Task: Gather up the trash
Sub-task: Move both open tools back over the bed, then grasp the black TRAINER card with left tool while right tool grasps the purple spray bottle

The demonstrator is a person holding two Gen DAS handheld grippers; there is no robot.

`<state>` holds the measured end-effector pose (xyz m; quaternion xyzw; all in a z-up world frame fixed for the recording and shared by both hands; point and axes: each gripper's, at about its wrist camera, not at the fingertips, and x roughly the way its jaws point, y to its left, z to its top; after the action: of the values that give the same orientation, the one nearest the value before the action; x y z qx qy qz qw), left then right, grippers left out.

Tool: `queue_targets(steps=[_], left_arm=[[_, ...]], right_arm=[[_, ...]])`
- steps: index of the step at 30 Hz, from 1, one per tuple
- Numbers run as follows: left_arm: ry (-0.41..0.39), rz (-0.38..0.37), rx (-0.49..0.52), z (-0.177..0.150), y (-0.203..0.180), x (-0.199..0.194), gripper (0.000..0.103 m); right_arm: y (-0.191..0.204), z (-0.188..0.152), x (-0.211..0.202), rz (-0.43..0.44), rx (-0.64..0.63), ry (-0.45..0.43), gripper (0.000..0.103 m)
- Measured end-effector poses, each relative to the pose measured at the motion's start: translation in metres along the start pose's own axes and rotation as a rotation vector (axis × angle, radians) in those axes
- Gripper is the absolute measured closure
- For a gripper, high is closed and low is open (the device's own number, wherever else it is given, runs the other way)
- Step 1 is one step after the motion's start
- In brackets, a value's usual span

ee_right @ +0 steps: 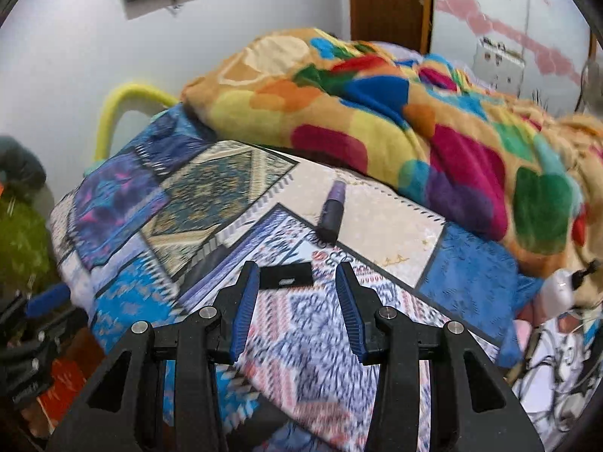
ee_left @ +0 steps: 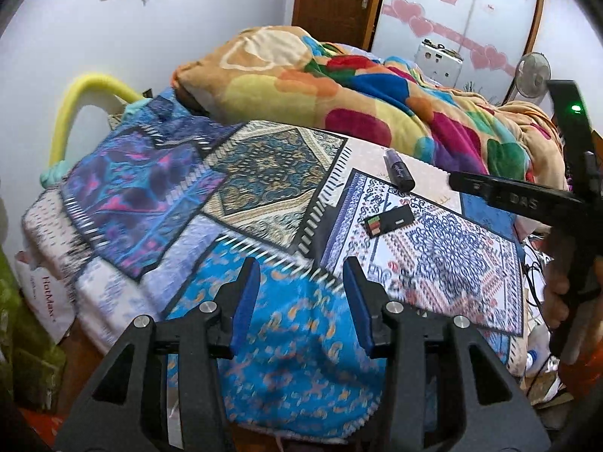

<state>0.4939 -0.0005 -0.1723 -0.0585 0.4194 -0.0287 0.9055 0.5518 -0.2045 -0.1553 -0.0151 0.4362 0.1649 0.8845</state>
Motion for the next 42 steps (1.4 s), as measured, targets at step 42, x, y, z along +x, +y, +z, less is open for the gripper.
queue_targets(steps=[42], left_arm=[[0.190,-0.099,0.206,0.034,-0.117,0.155,0.073]], right_arm=[[-0.083,-0.034,0.026,0.000,0.017,0.015,0.079]])
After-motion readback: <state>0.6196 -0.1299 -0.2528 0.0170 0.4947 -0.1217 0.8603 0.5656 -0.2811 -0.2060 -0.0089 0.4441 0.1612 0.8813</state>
